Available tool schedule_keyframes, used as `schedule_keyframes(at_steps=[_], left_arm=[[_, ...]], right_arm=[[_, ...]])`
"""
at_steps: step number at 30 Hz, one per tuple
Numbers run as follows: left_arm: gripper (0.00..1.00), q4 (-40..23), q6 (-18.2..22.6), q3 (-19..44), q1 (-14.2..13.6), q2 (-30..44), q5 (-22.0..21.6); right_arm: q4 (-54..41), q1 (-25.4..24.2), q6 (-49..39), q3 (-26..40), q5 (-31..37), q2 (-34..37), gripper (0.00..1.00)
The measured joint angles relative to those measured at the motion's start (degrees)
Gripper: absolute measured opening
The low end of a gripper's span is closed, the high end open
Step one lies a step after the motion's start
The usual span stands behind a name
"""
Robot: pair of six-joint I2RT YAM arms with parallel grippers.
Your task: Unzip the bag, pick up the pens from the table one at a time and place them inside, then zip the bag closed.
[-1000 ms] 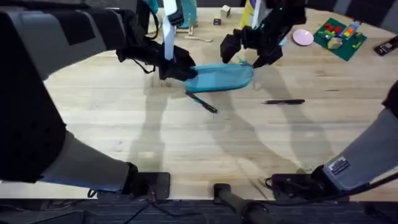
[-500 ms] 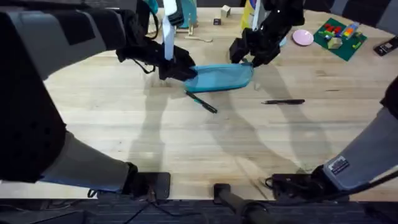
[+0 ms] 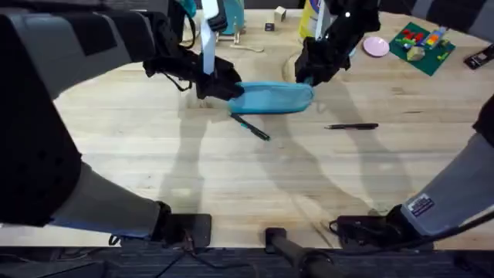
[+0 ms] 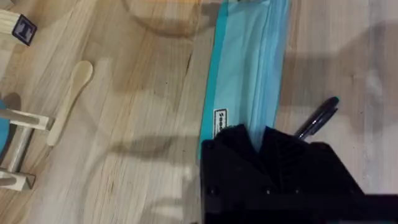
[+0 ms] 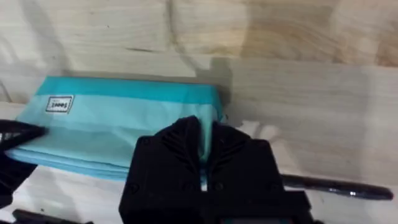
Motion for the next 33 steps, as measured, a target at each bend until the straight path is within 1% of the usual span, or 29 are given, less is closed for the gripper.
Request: schedule_keyframes(at_steps=[6, 12, 18, 33], left_arm=[[0.043, 0.06, 0.00, 0.00, -0.11, -0.01, 0.24], [0.043, 0.10, -0.02, 0.00, -0.50, 0.01, 0.72], [0.043, 0.30, -0.02, 0.00, -0.56, 0.01, 1.38], [0.043, 0.42, -0.02, 0.00, -0.56, 0.01, 1.51]], right_arm=[[-4.06, -1.13, -0.02, 1.44, -1.08, -0.01, 0.039], [-6.52, -2.38, -0.80, 6.02, -1.26, 0.01, 0.035], [-7.24, -2.57, -2.19, 9.66, -1.26, 0.01, 0.032], [-8.09, -2.57, -4.57, 9.90, -1.24, 0.01, 0.030]])
